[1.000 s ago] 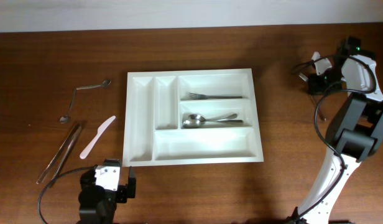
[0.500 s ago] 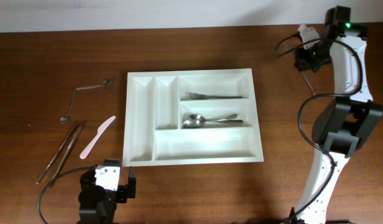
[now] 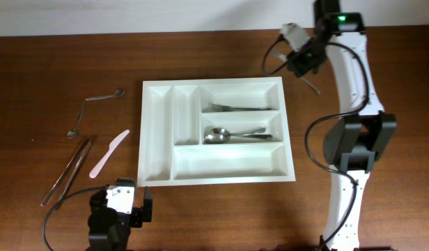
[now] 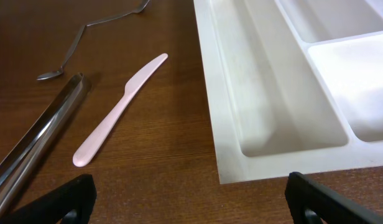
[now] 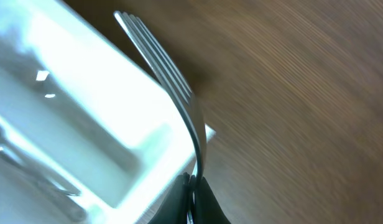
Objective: Pack container
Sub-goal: 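Carry the fork with the right gripper into the top compartment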
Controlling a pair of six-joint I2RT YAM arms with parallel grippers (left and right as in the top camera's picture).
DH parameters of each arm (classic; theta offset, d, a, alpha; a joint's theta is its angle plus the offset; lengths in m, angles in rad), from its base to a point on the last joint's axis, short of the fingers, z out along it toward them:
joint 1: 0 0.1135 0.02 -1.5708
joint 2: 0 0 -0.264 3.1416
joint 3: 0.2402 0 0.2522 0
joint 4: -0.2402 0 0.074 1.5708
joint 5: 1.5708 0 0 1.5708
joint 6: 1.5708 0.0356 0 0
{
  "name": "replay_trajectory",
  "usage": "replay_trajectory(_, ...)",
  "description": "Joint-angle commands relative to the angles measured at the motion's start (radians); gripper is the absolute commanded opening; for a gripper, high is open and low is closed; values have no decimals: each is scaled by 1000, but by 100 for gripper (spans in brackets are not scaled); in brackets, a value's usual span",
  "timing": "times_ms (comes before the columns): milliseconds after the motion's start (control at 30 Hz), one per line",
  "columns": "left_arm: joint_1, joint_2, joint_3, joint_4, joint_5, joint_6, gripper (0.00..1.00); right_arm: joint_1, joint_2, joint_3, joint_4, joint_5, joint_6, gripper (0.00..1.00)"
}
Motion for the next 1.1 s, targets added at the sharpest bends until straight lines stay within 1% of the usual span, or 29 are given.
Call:
replay_trajectory(0, -3, -7, -3, -4, -8, 13, 99, 58, -55, 29, -8, 0, -76, 4)
replay_trajectory(133, -3, -7, -3, -4, -8, 13, 99, 121, -55, 29, -57, 5, -197, 4)
replay_trajectory(367, -3, -7, -3, -4, -8, 13, 99, 198, -55, 20, -84, -1, -344, 4)
replay_trajectory(533, -3, -7, -3, -4, -8, 13, 99, 224, -42, 2, -91, -64, -451, 4)
replay_trajectory(733, -3, -7, -3, -4, -8, 13, 99, 238, -18, -33, -89, -141, -502, 4)
replay_trajectory(833, -3, -7, -3, -4, -8, 13, 99, 247, -17, -93, -68, -156, -531, 4)
replay_trajectory(1067, -3, -7, -3, -4, -8, 13, 99, 261, -14, -235, 28, -174, -531, 4)
